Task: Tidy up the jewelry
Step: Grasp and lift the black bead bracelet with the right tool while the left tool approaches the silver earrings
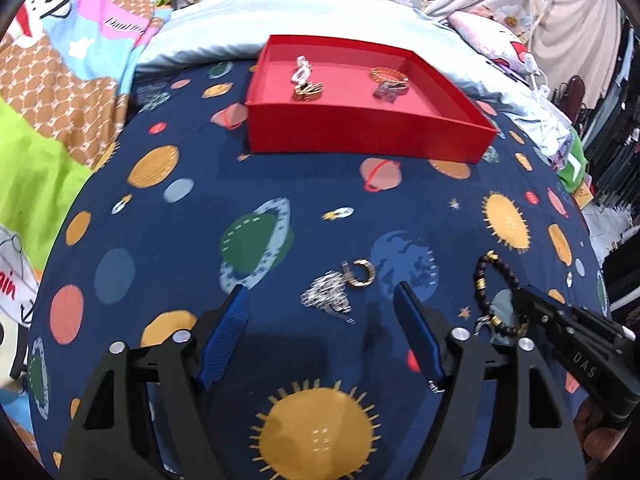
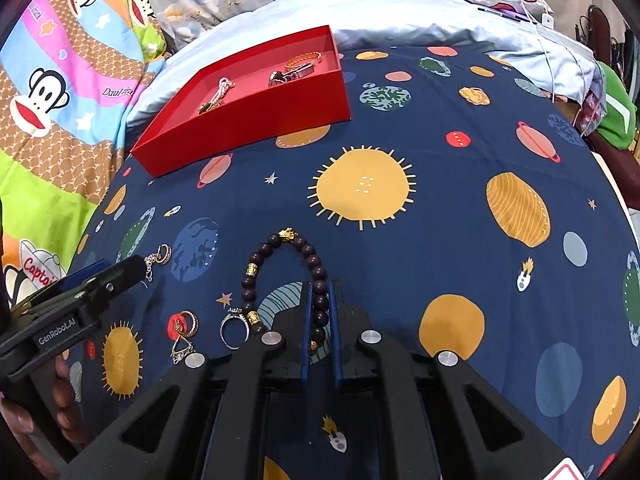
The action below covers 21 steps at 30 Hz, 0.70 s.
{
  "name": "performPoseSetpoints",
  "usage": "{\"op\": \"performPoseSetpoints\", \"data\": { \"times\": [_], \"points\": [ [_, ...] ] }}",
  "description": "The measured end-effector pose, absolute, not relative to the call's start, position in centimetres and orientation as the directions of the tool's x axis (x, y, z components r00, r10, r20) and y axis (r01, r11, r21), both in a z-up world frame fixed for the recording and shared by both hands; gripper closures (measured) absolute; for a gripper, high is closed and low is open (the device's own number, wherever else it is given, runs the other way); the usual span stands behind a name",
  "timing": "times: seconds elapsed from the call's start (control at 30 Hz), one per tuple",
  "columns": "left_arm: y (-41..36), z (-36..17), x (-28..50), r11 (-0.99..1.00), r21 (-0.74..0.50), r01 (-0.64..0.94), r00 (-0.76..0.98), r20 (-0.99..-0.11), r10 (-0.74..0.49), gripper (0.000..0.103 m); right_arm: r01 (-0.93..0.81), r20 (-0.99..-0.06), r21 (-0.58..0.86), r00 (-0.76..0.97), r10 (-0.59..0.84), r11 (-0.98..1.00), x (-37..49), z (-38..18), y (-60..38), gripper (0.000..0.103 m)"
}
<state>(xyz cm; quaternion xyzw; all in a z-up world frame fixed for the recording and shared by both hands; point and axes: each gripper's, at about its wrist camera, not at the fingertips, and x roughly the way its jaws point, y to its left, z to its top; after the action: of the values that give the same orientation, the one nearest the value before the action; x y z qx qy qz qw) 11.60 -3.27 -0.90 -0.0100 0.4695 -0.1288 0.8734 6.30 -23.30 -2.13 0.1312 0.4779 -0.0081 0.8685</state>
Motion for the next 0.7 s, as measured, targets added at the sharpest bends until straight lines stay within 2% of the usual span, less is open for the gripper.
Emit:
{"op": "performPoseSetpoints", "data": {
  "times": [0.17,0.7],
  "points": [
    [-4.8,-0.3,11.6,0.953,-0.140,0.267,0.530,-0.805,-0.267,0.042,0.149,-0.828,0.227,0.550,0.110,0.963,6.2,-1.8,-23.7,0.096],
    [-4.2,-1.5,11.6,0.961,-0.126,0.247,0.513,-0.824,-0.240,0.042,0.157,-0.828,0.229,0.550,0.108,0.961,5.9,-1.9,-24.3,0.096]
  ]
}}
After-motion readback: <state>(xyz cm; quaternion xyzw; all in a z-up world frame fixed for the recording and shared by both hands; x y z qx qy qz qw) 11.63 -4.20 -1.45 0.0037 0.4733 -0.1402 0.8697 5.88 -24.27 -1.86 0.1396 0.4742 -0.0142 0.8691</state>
